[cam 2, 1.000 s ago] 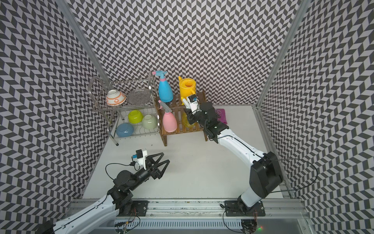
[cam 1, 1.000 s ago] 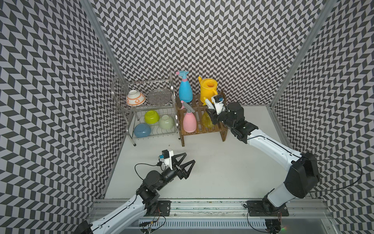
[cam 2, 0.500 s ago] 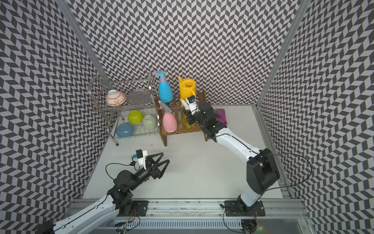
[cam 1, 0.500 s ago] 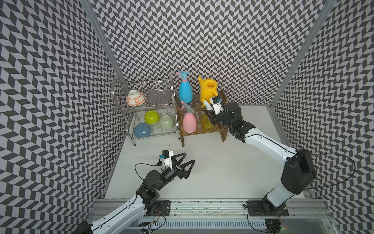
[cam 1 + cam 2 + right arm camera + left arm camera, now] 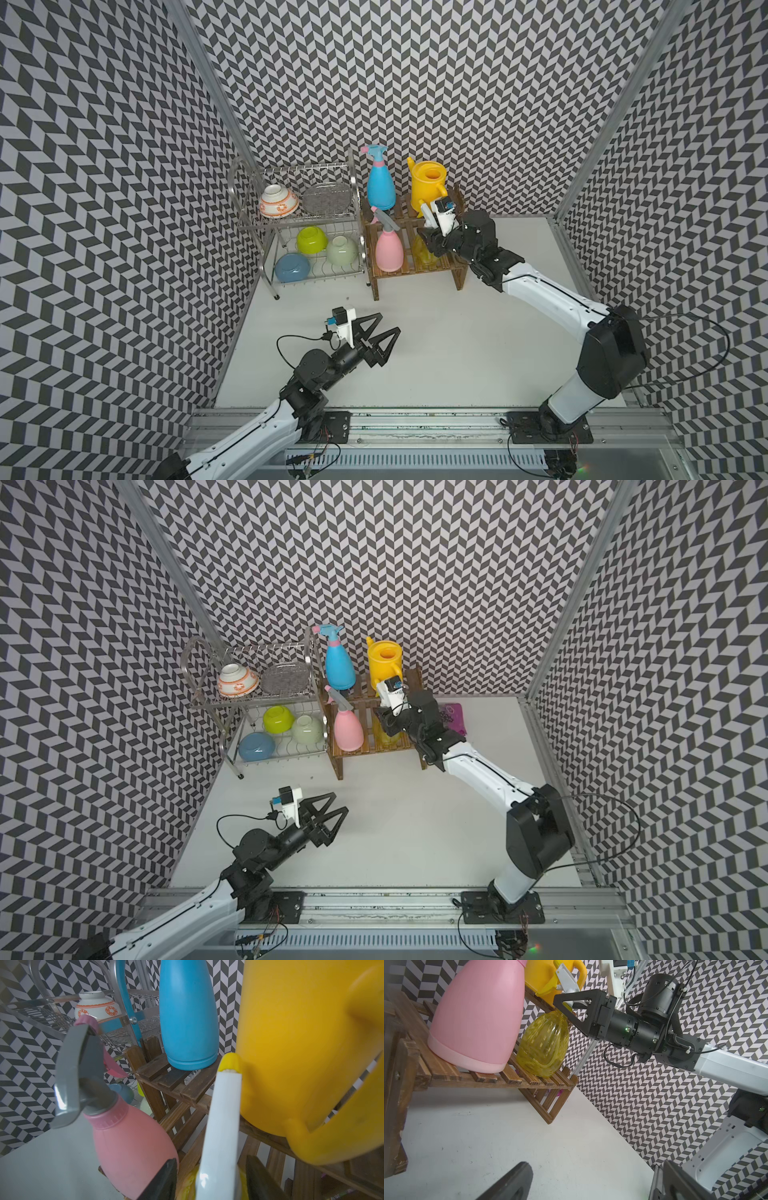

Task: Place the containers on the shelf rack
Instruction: 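Place the container on the shelf.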

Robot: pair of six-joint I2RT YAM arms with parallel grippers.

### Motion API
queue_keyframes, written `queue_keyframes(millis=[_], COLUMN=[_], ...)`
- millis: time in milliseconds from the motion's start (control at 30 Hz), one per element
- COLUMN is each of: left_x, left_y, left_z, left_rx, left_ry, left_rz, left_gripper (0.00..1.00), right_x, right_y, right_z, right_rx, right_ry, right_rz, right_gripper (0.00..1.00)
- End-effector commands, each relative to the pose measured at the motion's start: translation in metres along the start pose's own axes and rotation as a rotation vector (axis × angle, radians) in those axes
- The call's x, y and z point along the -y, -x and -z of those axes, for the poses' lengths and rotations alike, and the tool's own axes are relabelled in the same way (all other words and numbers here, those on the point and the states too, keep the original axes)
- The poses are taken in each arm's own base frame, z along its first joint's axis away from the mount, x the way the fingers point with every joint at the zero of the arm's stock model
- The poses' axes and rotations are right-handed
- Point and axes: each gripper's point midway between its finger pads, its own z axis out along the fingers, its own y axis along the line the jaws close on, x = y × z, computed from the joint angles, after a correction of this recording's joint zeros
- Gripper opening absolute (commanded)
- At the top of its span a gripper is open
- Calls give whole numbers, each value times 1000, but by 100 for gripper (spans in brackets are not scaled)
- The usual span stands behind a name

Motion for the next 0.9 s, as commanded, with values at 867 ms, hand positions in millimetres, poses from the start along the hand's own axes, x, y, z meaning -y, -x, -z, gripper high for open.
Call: queue_keyframes(millis=[867], left_x=[7], left_y=[15], left_z=[-1], left_rx=[40], left_ry=[-13], left_rz=[-20], left_gripper=[100], right_x=[-14], right_y=[53], right_z=[143], right_rx=[296], right_ry=[-6], right_rz=[-34], right_gripper=[80])
